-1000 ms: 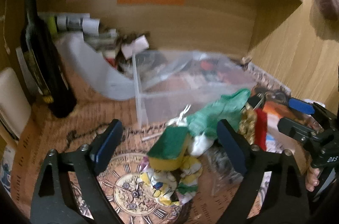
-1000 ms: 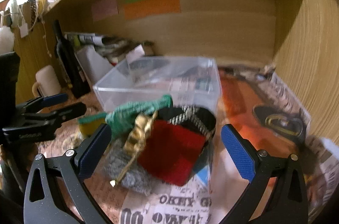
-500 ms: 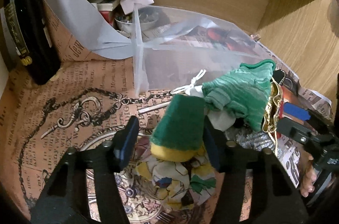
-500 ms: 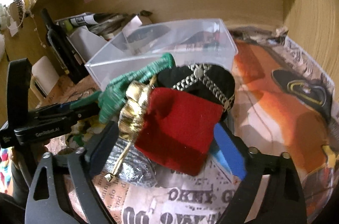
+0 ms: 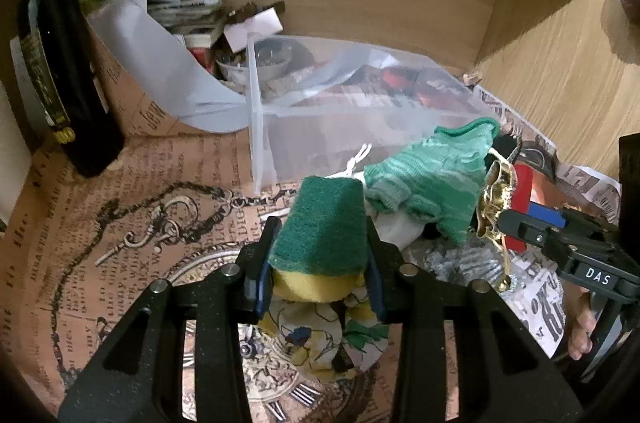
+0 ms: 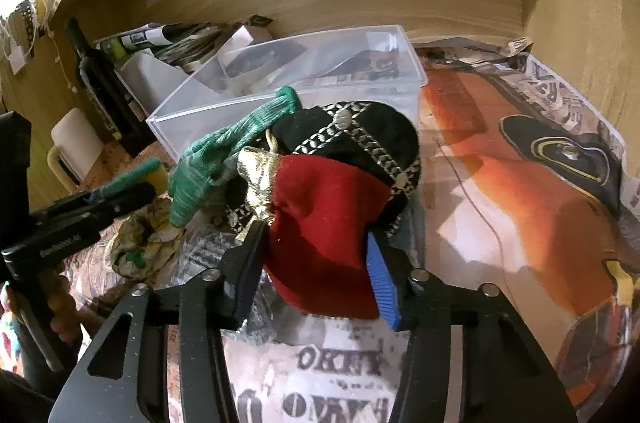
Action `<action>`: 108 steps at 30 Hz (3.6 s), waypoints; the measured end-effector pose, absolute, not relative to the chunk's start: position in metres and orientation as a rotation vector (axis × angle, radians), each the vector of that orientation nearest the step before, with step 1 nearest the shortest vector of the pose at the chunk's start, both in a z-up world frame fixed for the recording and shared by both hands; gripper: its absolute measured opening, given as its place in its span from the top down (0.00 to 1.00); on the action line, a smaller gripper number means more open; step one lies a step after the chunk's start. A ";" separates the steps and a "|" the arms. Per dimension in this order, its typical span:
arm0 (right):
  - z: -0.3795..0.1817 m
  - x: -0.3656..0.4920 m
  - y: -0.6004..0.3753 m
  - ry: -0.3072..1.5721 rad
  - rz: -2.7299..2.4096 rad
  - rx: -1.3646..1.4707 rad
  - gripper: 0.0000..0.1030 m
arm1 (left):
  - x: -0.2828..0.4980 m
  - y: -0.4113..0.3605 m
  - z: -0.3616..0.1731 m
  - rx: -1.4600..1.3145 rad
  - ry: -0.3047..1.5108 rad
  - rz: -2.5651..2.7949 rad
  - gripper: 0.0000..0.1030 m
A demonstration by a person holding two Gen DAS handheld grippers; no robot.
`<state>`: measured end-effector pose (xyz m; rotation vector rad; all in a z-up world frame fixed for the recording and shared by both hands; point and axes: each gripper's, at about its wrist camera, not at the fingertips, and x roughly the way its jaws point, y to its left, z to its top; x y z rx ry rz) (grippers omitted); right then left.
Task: Organize soft objects
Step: 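Grasp the green sponge with the left tool while the right grasps the red pouch, then carry sponge and red pouch over the clear box and open both tools, then grasp the floral cloth with the left tool while the right grasps the foil bag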
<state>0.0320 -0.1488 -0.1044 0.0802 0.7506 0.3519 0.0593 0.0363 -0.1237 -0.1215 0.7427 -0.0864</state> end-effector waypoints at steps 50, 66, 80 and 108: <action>-0.045 0.158 -0.123 0.689 0.332 -0.206 0.63 | 0.220 0.029 -0.079 -0.059 0.830 -0.130 0.63; -0.073 0.186 -0.118 0.845 0.363 -0.251 0.48 | 0.251 0.013 -0.105 0.016 0.950 -0.154 0.50; -0.014 0.131 -0.125 0.604 0.369 -0.210 0.34 | 0.192 0.031 -0.041 -0.004 0.714 -0.122 0.37; -0.090 0.027 -0.122 0.735 0.441 -0.105 0.24 | 0.063 0.057 -0.126 -0.076 0.848 -0.074 0.16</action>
